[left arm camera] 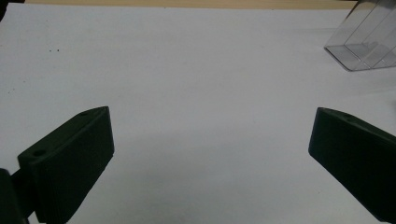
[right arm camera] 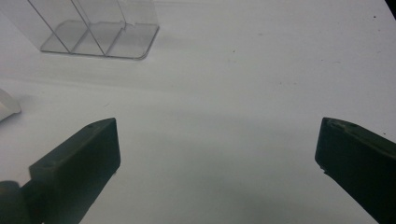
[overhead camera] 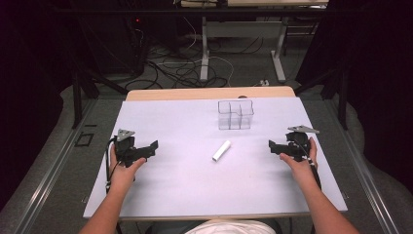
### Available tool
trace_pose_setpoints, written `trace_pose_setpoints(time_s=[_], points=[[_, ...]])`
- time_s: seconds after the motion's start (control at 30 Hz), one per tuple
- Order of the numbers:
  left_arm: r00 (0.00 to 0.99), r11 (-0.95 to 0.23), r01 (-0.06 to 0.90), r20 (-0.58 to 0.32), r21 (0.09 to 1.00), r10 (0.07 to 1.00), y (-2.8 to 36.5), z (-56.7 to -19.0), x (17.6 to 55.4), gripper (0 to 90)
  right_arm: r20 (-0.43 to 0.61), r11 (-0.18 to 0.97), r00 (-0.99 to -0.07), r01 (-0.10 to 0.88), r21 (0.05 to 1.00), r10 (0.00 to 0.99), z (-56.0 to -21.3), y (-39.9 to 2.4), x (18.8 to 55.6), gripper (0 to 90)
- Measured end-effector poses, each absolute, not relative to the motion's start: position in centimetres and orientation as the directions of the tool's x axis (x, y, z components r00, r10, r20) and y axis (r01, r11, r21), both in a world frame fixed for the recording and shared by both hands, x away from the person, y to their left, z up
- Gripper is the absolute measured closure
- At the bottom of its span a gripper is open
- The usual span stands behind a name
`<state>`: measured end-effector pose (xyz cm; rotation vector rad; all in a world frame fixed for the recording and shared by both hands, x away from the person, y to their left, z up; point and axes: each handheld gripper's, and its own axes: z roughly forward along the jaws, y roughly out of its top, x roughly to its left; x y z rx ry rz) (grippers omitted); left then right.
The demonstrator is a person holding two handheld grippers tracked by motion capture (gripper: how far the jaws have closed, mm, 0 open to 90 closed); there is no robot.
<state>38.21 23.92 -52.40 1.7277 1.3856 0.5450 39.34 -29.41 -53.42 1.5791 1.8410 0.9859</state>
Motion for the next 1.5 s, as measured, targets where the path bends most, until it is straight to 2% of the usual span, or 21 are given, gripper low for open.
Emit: trace_pose_setpoints(time_s=[0.47, 0.77, 0.97, 1.17, 1.2, 1.23, 1.3, 1.37, 1.5], points=[[0.278, -0.035, 0.573, -0.154, 0.819, 0.948, 24.8, -52.3, 37.5, 0.2, 0.134, 0.018, -0.191, 0.634, 0.773, 0.972, -53.8, -29.0, 40.0, 0.0], [0.257, -0.014, 0.577, -0.165, 0.817, 0.952, 25.3, -52.4, 37.3, 0.2, 0.066, 0.084, -0.218, 0.609, 0.788, 0.974, -53.1, -28.1, 39.9, 0.0], [0.252, -0.015, 0.576, -0.160, 0.817, 0.955, 25.2, -52.4, 37.5, 0.2, 0.030, 0.127, -0.250, 0.589, 0.798, 0.968, -51.1, -27.1, 40.1, 0.0], [0.251, -0.012, 0.574, -0.162, 0.819, 0.954, 25.0, -52.5, 37.8, 0.2, 0.061, 0.107, -0.248, 0.612, 0.784, 0.967, -49.8, -26.9, 41.5, 1.3], [0.251, -0.015, 0.585, -0.163, 0.811, 0.954, 24.9, -52.4, 37.8, 0.2, 0.065, 0.098, -0.234, 0.622, 0.777, 0.970, -49.1, -26.9, 42.1, 7.8], [0.251, -0.012, 0.578, -0.164, 0.816, 0.954, 24.8, -52.5, 37.9, 0.2, 0.065, 0.098, -0.234, 0.622, 0.777, 0.970, -49.1, -26.9, 42.1, 7.8], [0.257, -0.021, 0.584, -0.161, 0.811, 0.953, 24.8, -52.5, 37.9, 0.2, 0.076, 0.090, -0.234, 0.626, 0.775, 0.969, -48.2, -27.2, 42.9, 15.5], [0.258, -0.023, 0.581, -0.158, 0.814, 0.953, 24.8, -52.6, 37.9, 0.2, 0.068, 0.103, -0.242, 0.630, 0.770, 0.968, -47.7, -27.3, 43.5, 16.6], [0.256, -0.023, 0.583, -0.157, 0.812, 0.954, 24.9, -52.5, 37.8, 0.2, 0.054, 0.114, -0.242, 0.629, 0.769, 0.969, -46.9, -27.4, 44.6, 25.4]])
